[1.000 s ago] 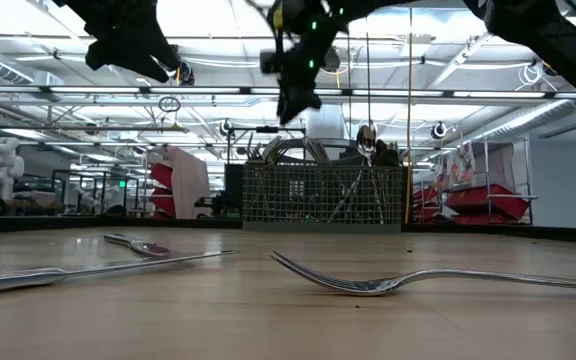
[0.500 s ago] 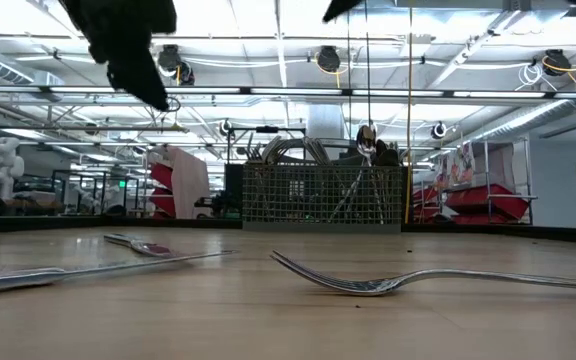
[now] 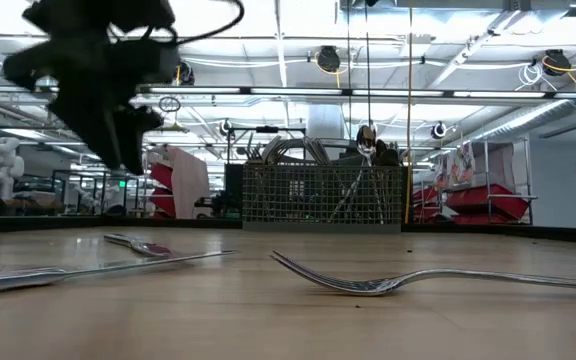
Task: Sort silverware
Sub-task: Put the silver table knife into the silverware organizer
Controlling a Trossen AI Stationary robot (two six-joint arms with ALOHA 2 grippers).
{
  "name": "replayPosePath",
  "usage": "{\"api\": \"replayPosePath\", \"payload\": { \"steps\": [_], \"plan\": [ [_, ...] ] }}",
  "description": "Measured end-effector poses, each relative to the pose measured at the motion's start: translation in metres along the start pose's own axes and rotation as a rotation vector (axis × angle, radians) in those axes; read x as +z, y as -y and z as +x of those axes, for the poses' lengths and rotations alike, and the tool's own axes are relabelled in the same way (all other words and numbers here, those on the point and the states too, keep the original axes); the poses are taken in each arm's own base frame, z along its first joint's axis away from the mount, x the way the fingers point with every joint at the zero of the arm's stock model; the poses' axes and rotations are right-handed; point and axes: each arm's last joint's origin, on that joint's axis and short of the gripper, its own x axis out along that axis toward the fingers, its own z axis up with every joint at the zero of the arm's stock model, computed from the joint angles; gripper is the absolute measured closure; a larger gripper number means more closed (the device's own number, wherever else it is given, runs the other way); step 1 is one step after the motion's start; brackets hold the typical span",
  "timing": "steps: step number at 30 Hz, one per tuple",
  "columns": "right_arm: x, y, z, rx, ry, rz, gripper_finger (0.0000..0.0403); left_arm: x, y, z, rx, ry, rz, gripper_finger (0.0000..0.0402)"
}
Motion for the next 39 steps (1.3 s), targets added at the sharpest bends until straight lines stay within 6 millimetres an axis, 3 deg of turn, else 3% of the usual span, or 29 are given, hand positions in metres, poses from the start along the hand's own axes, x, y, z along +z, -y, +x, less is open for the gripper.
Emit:
{"api": "replayPosePath", "payload": {
  "steps": [9, 16, 22, 25, 29, 38, 39],
  "plan": [
    [0.002, -0.008, 0.000, 0.014, 0.002, -0.024, 0.0220, -0.022, -0.003, 0.030, 0.017, 0.112, 0.113, 0.0212],
    [0.002, -0.008, 0.000, 0.014, 0.001, 0.010, 0.0220, -0.039, -0.003, 0.051, -0.013, 0.050, 0.248, 0.0212],
    [0.002, -0.008, 0.000, 0.014, 0.002, 0.068, 0.0220, -0.040, -0.006, 0.077, -0.018, 0.110, 0.313, 0.0217],
    [0.002, -0.008, 0.000, 0.015, 0.002, 0.098, 0.0220, -0.040, -0.006, 0.090, -0.045, 0.094, 0.308, 0.0250],
    [0.002, -0.009, 0.000, 0.021, 0.002, 0.116, 0.0220, -0.037, -0.005, 0.103, -0.067, 0.129, 0.316, 0.0358],
    [0.002, -0.009, -0.002, -0.003, 0.001, 0.127, 0.0220, -0.027, -0.018, 0.105, 0.014, 0.213, -0.029, 0.0367],
    [0.001, -0.009, -0.002, -0.022, -0.001, 0.118, 0.0220, -0.026, -0.020, 0.103, 0.033, 0.234, -0.068, 0.0386]
  ]
}}
